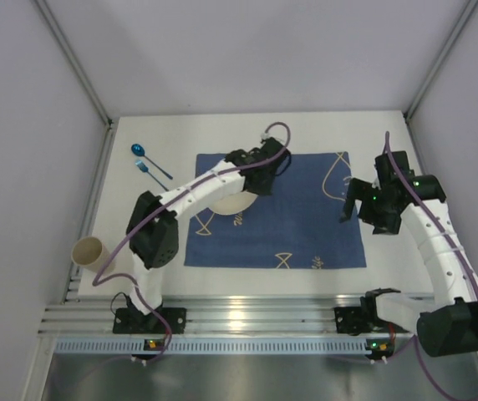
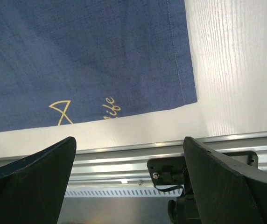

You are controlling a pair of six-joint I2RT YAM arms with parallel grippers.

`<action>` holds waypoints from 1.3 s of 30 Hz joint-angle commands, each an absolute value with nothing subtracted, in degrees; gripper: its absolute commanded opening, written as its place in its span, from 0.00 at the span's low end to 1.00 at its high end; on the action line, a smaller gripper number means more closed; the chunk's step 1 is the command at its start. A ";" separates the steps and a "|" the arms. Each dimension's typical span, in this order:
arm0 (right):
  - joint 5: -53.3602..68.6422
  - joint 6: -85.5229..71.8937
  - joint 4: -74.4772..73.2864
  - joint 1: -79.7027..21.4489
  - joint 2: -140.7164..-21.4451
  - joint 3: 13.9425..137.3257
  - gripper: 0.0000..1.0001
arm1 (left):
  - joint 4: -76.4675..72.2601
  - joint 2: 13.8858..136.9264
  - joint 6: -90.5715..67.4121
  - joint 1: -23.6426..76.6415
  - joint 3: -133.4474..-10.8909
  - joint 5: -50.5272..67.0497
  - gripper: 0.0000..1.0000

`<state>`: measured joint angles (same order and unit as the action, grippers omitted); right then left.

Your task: Set the dinner table for one person

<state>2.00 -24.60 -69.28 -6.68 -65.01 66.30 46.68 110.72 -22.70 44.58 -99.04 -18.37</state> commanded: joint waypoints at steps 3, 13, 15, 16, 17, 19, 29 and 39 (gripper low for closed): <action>0.26 -24.61 -71.36 -6.24 -61.09 65.13 0.99 | 48.68 122.24 -19.08 52.99 -113.53 -13.71 0.00; -1.58 -23.73 -73.39 -6.24 -58.18 63.02 0.99 | 51.68 133.24 -22.23 56.69 -120.78 -14.24 0.00; -1.58 -23.64 -73.48 -6.24 -57.83 62.93 1.00 | 50.54 133.16 -23.37 56.69 -119.27 -13.19 0.00; -1.58 -23.73 -73.56 -6.24 -57.92 63.02 1.00 | 50.36 133.07 -23.73 56.69 -118.40 -13.01 0.00; -1.50 -23.73 -73.65 -6.24 -58.09 63.10 1.00 | 50.36 133.07 -24.08 56.69 -118.13 -13.01 0.00; -1.41 -23.64 -73.57 -6.24 -58.18 63.28 1.00 | 50.36 132.89 -24.52 56.69 -117.86 -12.57 0.10; -0.26 -22.85 -71.90 -7.38 -60.46 66.43 0.98 | 49.57 123.94 -27.51 56.51 -120.67 -14.76 0.82; 9.75 -23.20 -65.13 -13.27 -67.67 78.31 0.98 | 65.39 99.87 -40.51 44.58 -104.18 -30.84 0.89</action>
